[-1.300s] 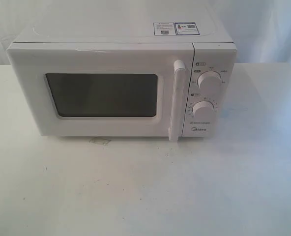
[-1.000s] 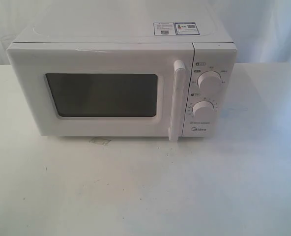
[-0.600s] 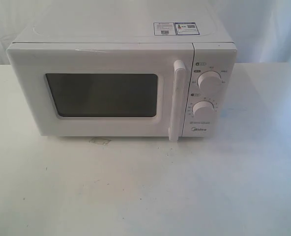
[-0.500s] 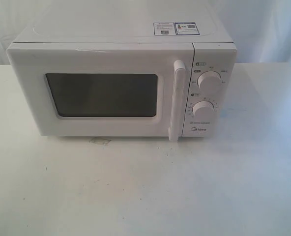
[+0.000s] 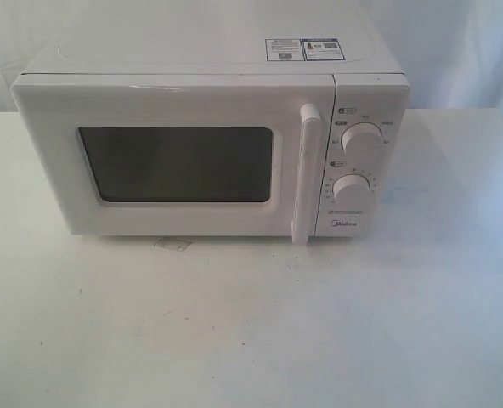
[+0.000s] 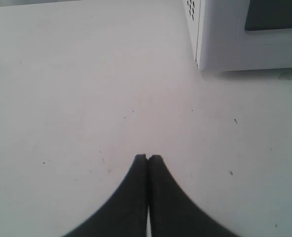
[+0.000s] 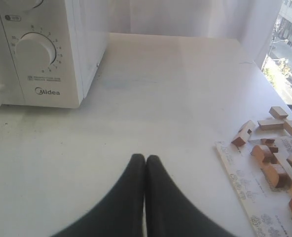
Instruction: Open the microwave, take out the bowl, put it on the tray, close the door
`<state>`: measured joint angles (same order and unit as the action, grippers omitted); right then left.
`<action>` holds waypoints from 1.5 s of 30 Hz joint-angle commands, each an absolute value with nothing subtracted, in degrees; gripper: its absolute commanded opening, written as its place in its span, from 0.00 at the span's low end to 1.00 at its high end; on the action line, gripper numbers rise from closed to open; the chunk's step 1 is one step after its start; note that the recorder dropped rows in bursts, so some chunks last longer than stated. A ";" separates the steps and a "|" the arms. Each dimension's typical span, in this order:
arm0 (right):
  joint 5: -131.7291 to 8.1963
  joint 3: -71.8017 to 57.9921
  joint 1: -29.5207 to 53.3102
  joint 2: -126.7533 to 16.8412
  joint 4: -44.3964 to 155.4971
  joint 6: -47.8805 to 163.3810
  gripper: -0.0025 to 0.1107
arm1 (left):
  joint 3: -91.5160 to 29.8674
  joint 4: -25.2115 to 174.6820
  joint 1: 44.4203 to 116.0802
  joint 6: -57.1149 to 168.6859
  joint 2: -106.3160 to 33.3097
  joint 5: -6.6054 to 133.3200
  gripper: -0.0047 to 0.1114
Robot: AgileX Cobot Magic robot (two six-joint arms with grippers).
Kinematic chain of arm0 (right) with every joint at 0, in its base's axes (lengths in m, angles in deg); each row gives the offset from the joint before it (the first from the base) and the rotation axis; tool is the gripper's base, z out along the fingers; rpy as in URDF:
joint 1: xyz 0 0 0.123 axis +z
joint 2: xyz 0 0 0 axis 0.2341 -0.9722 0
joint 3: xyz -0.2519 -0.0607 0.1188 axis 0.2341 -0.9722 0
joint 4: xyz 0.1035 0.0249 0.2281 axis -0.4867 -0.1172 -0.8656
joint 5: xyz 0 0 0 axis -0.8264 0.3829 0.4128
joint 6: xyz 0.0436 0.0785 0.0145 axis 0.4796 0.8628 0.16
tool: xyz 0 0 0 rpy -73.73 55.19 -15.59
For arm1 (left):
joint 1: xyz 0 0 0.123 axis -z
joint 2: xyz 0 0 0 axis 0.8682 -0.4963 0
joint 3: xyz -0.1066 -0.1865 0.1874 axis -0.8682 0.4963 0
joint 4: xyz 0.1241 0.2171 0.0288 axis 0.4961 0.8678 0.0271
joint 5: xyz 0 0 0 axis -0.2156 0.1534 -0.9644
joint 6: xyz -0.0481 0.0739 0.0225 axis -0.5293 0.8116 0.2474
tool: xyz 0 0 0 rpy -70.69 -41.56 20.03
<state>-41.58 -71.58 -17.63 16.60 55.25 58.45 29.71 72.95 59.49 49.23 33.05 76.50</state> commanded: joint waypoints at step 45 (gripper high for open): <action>-35.44 -52.15 -18.02 4.13 54.89 58.45 0.02 | 29.87 72.66 59.38 48.76 33.31 76.62 0.04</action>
<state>-39.73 -52.49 -17.63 5.99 55.25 58.45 29.71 72.95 59.49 49.23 33.05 76.50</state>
